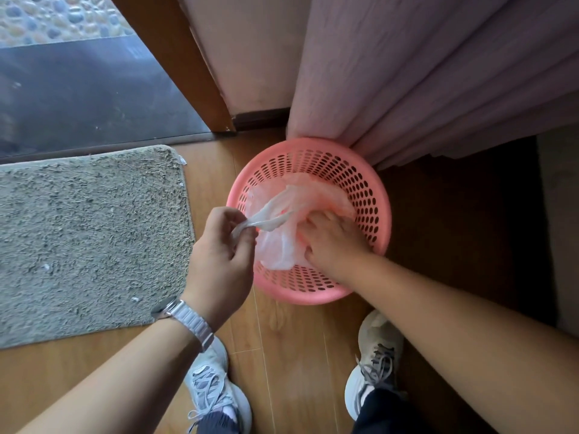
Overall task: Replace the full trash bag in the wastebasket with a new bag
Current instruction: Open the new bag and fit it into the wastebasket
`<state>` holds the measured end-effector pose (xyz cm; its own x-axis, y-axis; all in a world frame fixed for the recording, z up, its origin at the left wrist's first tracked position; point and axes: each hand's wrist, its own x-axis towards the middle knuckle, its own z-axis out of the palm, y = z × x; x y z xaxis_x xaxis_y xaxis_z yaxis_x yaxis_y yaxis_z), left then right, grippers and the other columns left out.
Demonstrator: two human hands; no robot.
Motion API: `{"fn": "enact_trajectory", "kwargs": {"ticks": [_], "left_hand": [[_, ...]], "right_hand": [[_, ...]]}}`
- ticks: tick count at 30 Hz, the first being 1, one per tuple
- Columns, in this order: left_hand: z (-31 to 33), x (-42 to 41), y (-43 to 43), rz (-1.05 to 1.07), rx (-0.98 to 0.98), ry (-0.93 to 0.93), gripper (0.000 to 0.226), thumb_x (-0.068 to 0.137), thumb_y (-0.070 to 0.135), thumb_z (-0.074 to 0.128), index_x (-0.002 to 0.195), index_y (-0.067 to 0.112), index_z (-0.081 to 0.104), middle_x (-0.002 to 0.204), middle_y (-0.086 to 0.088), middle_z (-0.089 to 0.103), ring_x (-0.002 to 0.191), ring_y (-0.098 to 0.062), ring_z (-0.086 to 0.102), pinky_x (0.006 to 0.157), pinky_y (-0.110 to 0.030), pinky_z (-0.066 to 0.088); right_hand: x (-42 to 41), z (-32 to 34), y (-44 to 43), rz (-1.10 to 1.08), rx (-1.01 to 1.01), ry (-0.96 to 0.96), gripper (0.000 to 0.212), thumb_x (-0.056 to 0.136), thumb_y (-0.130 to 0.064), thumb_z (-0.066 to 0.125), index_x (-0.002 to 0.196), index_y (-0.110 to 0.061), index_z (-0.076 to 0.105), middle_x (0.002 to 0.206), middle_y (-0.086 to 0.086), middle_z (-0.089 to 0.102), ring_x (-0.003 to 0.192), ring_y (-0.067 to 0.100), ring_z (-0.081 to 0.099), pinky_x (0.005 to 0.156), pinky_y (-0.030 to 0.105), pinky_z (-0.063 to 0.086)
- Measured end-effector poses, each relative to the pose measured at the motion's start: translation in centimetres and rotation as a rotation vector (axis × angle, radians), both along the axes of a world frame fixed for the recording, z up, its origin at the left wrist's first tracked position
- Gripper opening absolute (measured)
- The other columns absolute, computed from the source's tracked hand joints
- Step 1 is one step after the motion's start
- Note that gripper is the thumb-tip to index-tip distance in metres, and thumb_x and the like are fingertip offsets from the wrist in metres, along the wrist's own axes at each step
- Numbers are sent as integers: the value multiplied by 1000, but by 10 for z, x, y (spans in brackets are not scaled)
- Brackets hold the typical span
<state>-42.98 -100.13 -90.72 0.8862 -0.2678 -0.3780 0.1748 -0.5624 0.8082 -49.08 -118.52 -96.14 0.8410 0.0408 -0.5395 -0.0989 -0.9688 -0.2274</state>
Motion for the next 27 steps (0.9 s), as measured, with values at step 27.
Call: {"fn": "enact_trajectory", "kwargs": {"ticks": [27], "left_hand": [[17,-11,15,-43,-19,48,6,89,22,64,86,27,62,77,10,71,68,-15,68,67,-31,55]], "right_hand": [[-54,64,-12,-297,551,-462,4,73,-4,60,71,-7,60,73,0,56,71,19,52,70,25,42]]}}
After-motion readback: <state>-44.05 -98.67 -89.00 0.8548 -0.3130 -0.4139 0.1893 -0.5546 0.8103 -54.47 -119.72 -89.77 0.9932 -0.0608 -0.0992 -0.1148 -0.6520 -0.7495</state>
